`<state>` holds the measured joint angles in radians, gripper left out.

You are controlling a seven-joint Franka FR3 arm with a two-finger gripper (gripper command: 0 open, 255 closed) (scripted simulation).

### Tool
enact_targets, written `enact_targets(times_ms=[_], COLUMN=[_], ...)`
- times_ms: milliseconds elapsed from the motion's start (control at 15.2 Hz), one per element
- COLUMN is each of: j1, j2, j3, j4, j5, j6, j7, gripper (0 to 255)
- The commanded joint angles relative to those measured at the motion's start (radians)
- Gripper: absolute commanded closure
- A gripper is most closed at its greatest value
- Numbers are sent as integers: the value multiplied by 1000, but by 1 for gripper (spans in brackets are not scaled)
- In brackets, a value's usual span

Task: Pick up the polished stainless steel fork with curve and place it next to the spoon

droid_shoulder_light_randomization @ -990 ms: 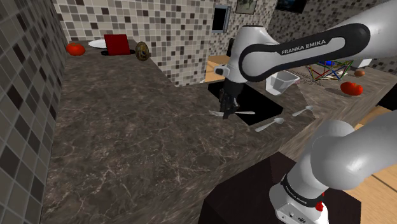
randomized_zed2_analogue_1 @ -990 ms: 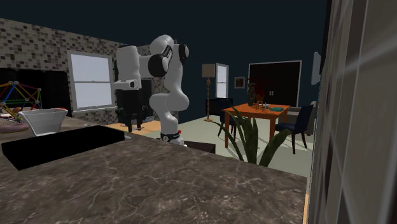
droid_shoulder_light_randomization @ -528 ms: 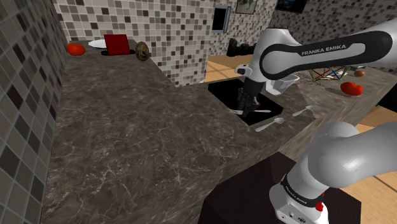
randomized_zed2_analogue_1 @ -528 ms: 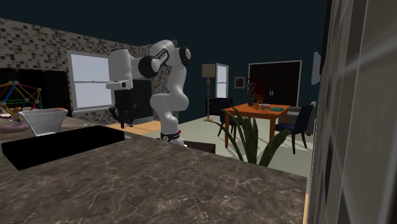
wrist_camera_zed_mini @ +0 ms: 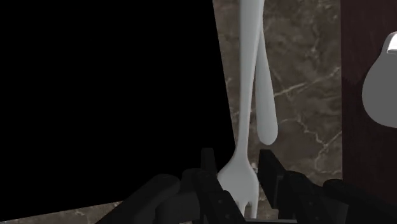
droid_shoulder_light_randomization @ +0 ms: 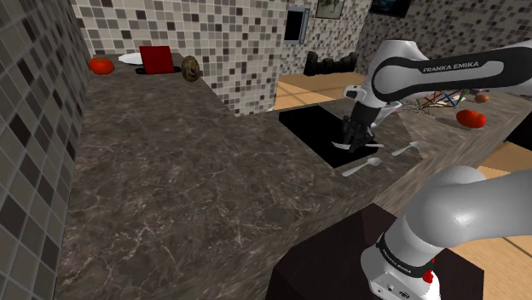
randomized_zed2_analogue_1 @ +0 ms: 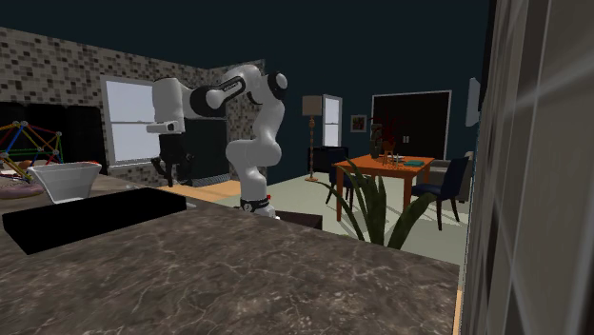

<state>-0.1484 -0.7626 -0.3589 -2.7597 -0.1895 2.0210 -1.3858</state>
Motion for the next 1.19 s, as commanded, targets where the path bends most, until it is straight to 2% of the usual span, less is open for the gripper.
enact_targets(times_ms=[0, 330, 594, 1056, 1122], j1=[-40, -107, -139, -140, -138], j2=[-13, 12, 57, 188, 194], j3=[-49, -164, -259, -450, -458], j4=[9, 57, 117, 271, 262], j5=[-39, -112, -157, -189, -191], j6=[-21, -36, -38, -27, -12], j7=[-61, -195, -301, -503, -504], gripper=[255, 255, 255, 255, 255])
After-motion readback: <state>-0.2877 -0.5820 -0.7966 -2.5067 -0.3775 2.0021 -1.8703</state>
